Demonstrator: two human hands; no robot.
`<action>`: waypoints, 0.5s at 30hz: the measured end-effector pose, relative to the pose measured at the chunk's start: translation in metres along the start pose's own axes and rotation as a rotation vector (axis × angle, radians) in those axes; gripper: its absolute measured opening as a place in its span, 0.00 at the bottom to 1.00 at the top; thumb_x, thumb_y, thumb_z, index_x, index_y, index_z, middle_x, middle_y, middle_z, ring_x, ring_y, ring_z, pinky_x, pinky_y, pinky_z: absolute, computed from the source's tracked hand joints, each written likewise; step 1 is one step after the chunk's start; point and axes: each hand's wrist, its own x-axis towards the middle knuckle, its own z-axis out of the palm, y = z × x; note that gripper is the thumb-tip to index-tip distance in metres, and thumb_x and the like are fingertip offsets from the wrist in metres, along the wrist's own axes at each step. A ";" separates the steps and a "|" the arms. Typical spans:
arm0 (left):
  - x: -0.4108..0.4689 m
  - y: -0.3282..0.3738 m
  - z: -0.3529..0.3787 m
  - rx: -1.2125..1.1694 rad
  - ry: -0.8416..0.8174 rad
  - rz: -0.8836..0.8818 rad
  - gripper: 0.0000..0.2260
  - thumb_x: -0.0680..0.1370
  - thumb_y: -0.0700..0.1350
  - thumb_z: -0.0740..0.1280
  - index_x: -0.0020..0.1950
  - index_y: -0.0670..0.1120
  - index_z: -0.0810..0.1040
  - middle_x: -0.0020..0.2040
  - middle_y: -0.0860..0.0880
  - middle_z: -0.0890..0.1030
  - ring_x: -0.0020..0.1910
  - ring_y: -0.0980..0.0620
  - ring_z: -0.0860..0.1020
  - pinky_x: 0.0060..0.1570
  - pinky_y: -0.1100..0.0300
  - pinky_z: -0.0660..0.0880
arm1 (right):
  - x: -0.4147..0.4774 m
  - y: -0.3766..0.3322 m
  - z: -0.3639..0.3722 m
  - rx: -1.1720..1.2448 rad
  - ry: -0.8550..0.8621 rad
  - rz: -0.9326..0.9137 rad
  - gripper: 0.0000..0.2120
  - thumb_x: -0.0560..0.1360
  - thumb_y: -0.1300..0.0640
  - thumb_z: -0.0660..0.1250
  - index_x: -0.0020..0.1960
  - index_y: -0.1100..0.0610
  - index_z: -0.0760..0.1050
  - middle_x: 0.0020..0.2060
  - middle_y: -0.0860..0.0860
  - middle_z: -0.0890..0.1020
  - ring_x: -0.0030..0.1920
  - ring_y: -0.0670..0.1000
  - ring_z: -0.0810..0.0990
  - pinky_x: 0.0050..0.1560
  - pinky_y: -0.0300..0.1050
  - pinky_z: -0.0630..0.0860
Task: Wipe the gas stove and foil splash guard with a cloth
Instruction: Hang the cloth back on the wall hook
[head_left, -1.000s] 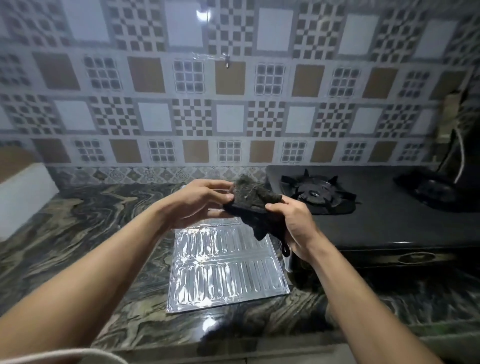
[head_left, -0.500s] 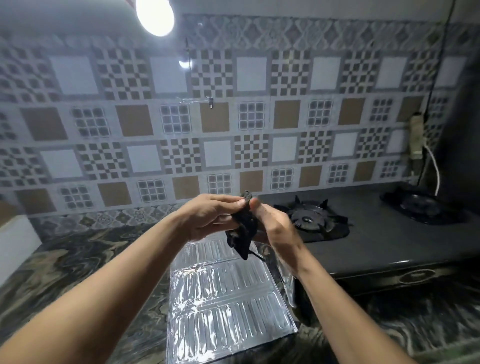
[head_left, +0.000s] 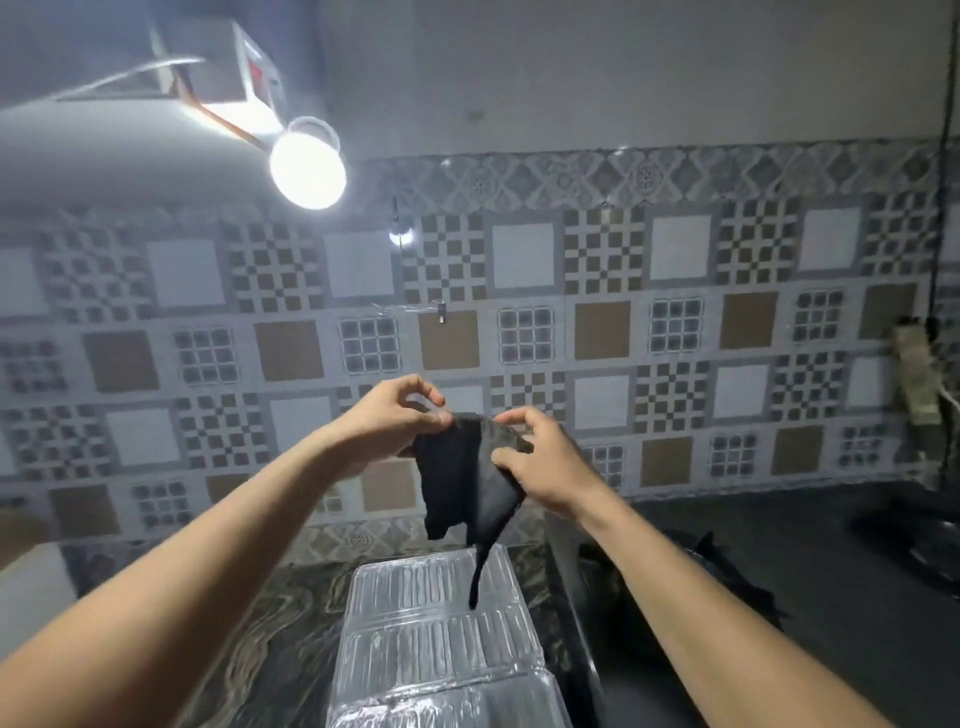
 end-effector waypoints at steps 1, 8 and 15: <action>0.010 0.003 -0.006 0.063 0.020 0.037 0.05 0.77 0.38 0.69 0.46 0.47 0.75 0.40 0.42 0.77 0.36 0.48 0.73 0.35 0.57 0.70 | 0.015 -0.001 -0.005 -0.034 0.007 -0.022 0.16 0.73 0.59 0.66 0.57 0.43 0.71 0.50 0.55 0.81 0.44 0.57 0.82 0.46 0.59 0.80; 0.078 0.015 -0.039 0.396 0.193 0.205 0.13 0.80 0.39 0.63 0.43 0.51 0.85 0.44 0.53 0.84 0.42 0.57 0.79 0.39 0.63 0.74 | 0.118 -0.022 -0.032 -0.199 -0.096 -0.243 0.17 0.77 0.65 0.60 0.48 0.45 0.81 0.45 0.43 0.83 0.45 0.49 0.80 0.44 0.44 0.76; 0.157 0.009 -0.060 0.706 0.228 0.360 0.15 0.73 0.42 0.75 0.58 0.52 0.84 0.49 0.60 0.79 0.50 0.62 0.77 0.49 0.72 0.71 | 0.225 -0.014 -0.040 -0.465 -0.173 -0.334 0.15 0.74 0.53 0.70 0.61 0.46 0.80 0.56 0.42 0.81 0.54 0.40 0.76 0.48 0.32 0.67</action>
